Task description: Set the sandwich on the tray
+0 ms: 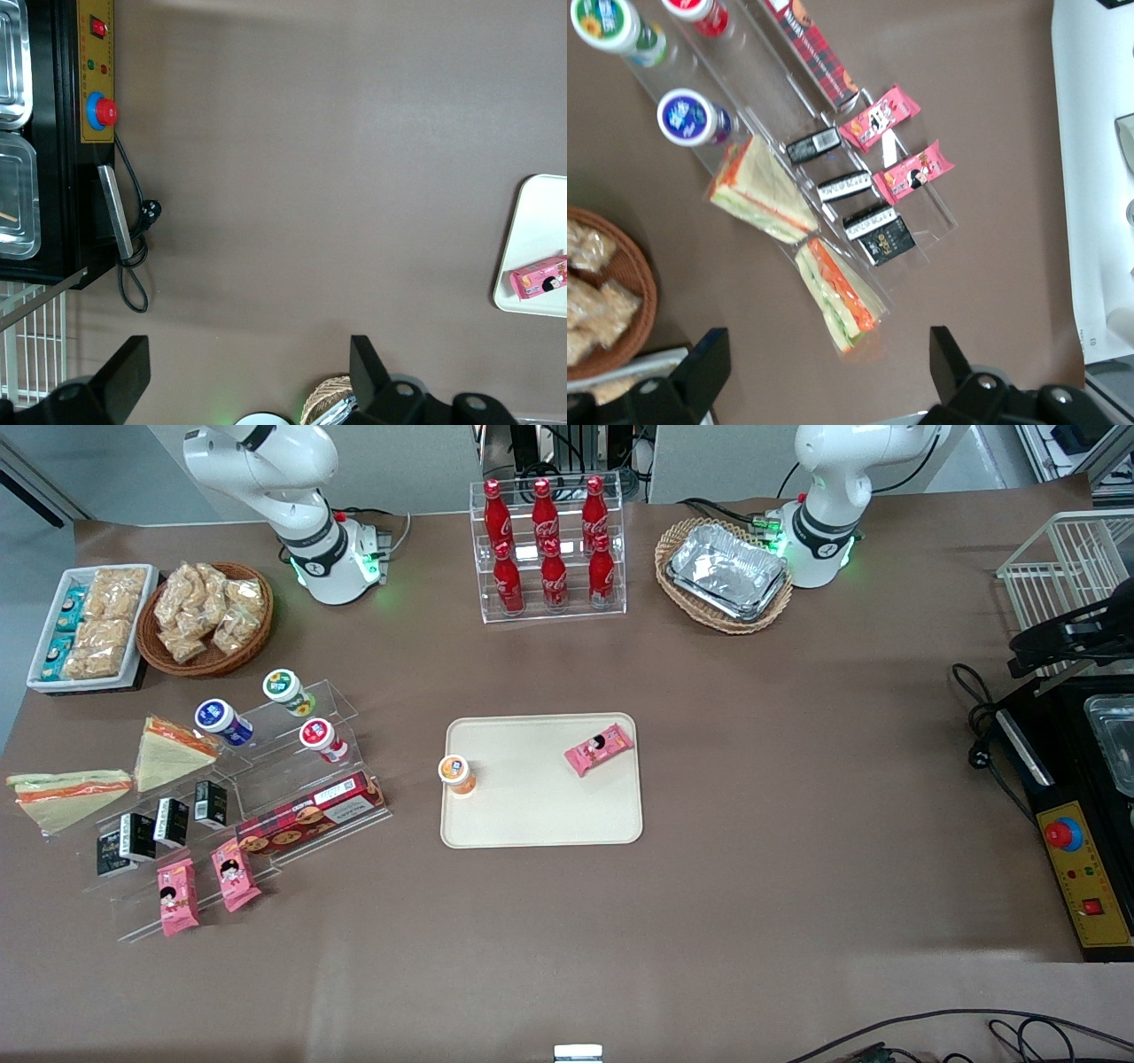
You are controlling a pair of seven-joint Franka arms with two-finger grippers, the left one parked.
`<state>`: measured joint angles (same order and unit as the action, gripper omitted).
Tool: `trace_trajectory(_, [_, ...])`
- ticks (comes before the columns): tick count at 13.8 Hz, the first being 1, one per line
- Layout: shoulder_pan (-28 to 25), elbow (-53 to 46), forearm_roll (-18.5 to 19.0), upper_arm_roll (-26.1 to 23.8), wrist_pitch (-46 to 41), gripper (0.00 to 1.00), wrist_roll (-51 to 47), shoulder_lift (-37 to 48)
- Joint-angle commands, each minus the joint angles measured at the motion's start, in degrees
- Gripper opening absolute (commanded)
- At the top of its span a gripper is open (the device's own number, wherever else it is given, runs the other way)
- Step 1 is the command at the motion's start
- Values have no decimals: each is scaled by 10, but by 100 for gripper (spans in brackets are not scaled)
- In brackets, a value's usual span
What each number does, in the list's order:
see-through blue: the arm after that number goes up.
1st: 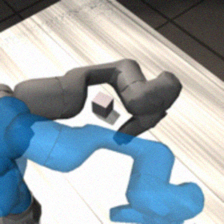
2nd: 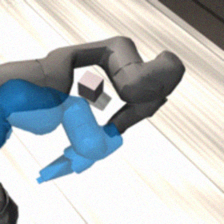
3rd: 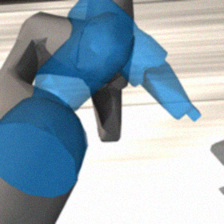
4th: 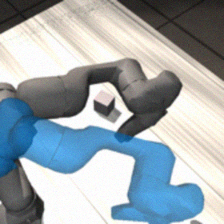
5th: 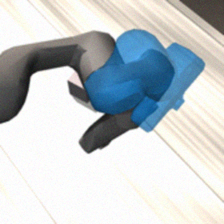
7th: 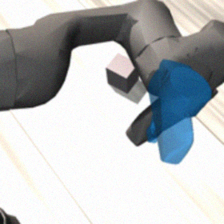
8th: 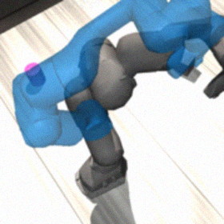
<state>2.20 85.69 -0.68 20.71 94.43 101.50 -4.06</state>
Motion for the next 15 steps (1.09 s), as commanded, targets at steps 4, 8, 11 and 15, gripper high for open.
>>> trace_trajectory(4, [70,-5,-39,-5,24,100,139,-39])
trace_trajectory(8, [105,-5,-38,-27,33,100,188,-50])
trace_trajectory(11, [105,-5,-40,-28,63,100,253,-69])
trace_trajectory(15, [103,-4,-42,-29,70,100,286,-85])
